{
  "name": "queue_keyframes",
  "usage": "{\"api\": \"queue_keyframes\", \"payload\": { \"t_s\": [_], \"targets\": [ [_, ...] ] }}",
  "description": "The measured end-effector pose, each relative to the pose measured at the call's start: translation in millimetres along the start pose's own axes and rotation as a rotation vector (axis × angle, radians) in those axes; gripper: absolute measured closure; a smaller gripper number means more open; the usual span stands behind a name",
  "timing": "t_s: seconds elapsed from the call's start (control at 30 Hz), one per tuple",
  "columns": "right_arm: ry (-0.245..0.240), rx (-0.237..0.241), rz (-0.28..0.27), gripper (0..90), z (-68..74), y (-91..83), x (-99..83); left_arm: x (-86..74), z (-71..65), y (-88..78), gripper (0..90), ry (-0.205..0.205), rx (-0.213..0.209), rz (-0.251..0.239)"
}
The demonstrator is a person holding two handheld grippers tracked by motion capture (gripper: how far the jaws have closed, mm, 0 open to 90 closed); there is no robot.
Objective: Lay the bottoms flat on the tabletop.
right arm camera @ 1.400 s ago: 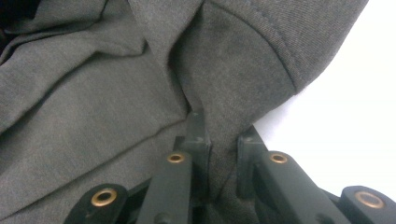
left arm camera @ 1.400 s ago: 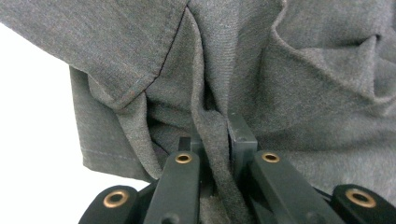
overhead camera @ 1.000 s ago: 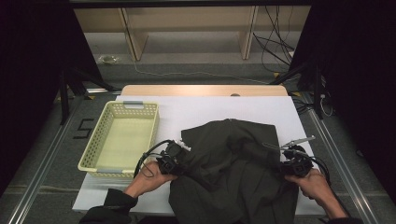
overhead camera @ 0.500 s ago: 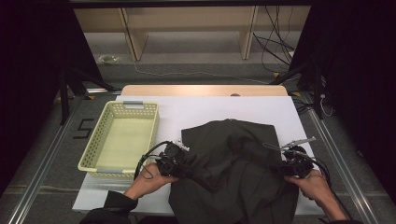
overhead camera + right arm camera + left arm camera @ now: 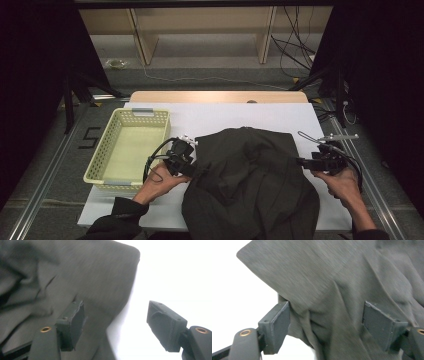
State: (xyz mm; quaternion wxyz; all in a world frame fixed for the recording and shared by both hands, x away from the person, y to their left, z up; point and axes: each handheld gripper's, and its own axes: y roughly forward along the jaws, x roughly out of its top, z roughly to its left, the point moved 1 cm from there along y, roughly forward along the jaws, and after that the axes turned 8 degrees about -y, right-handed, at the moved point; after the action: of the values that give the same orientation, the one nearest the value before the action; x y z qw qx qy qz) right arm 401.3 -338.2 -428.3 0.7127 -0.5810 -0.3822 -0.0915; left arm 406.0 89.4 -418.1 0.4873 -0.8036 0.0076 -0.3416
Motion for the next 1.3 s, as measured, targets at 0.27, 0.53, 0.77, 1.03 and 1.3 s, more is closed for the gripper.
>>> {"api": "queue_keyframes", "payload": {
  "t_s": [0.27,0.53,0.77,1.03,1.3],
  "targets": [
    [0.067,0.013,-0.001,28.5,-19.2,23.4,17.0,21.4,31.5,28.1,19.9,-0.121,0.035,-0.006],
    [0.067,0.024,0.027,28.5,-20.5,45.7,26.4,26.2,50.8,56.5,20.6,-0.204,0.056,0.02],
    [0.073,0.03,0.053,29.6,-20.7,58.3,30.6,23.6,53.3,67.8,26.7,-0.23,0.014,0.042],
    [0.055,0.032,0.114,33.2,-14.0,74.6,29.3,23.1,47.2,79.1,48.2,-0.207,-0.041,0.058],
    [0.033,0.024,0.155,45.8,-7.4,86.4,28.6,23.7,42.4,79.5,76.3,-0.167,-0.048,0.062]
  ]
}}
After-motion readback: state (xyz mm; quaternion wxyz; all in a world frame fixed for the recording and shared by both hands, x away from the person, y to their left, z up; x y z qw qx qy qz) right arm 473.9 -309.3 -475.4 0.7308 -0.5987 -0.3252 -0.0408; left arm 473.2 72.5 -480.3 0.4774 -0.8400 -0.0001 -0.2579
